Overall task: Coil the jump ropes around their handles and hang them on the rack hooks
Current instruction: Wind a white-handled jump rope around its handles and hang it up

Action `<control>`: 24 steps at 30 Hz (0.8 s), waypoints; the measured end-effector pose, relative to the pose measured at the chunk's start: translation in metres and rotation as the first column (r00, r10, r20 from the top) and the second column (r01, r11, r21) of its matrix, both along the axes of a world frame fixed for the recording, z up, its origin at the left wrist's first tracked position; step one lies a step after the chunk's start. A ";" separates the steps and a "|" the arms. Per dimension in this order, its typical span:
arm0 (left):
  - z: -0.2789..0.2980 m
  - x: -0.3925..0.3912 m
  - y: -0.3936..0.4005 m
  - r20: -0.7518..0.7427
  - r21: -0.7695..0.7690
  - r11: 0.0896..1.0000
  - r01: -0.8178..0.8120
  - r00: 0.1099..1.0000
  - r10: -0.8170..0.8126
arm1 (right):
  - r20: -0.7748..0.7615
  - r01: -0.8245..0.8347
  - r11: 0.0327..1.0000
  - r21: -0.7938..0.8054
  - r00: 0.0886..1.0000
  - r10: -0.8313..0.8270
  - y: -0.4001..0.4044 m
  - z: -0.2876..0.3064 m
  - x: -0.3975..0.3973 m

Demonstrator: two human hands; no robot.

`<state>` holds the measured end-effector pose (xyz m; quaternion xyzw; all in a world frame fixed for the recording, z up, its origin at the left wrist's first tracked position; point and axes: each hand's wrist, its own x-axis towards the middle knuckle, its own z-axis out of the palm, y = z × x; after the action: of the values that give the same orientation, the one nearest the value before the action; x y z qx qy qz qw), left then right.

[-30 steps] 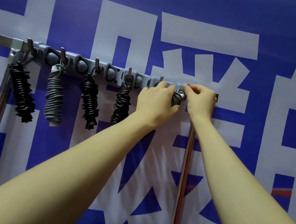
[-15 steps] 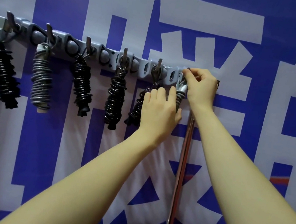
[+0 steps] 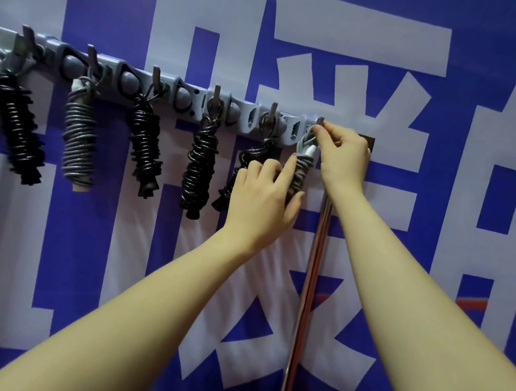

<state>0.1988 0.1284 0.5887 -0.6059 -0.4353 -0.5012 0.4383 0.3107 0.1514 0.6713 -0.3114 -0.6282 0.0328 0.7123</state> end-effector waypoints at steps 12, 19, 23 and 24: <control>-0.034 -0.038 -0.101 0.012 -0.175 0.984 0.027 1.000 -0.025 | 0.364 0.230 0.972 -0.057 0.911 -0.194 -0.090 -0.091 0.019; -0.099 -0.058 -0.180 0.066 -0.358 0.934 0.018 0.998 0.006 | 0.505 0.193 0.975 -0.113 0.856 -0.111 -0.165 -0.179 0.006; -0.152 -0.076 -0.212 0.107 -0.457 0.888 0.046 0.994 0.004 | 0.562 0.182 0.957 -0.228 0.827 -0.023 -0.194 -0.232 -0.012; -0.167 -0.081 -0.218 0.104 -0.488 0.872 0.045 0.995 0.006 | 0.570 0.174 0.949 -0.262 0.822 0.007 -0.199 -0.246 -0.017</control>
<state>0.1176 -0.0899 0.4221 -0.6750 -0.5637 -0.4095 0.2427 0.2936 -0.0477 0.4258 -0.4400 -0.7833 0.0034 0.4392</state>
